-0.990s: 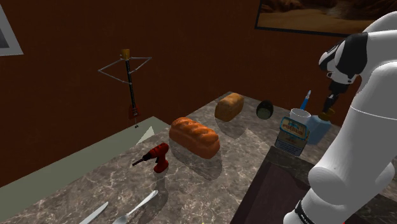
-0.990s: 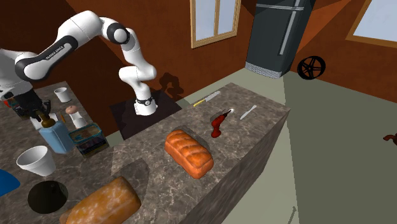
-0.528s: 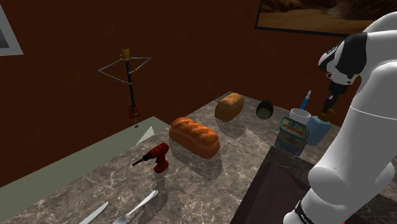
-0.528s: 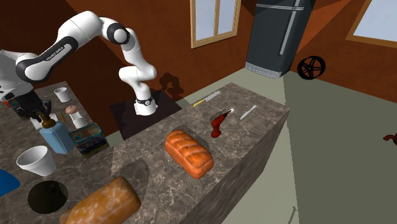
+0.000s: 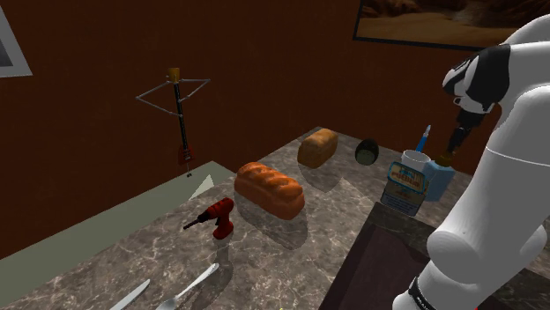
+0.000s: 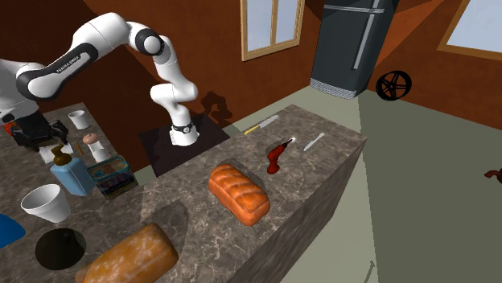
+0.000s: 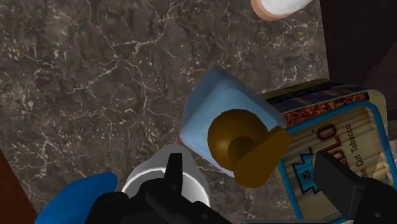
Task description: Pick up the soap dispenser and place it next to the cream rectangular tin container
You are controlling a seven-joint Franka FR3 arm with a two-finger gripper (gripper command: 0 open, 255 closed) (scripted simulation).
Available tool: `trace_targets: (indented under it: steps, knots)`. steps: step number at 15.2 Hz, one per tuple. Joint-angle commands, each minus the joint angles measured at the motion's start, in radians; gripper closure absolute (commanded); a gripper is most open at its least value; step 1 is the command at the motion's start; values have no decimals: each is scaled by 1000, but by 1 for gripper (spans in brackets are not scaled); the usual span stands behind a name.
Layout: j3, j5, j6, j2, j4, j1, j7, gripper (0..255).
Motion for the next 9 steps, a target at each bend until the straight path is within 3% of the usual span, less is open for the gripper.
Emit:
trace_targets:
  steps: [1,9]
  knots:
    - [-6,-24,-57,-25,42,7,14,0]
    - [-7,-29,-82,-30,65,8,18,0]
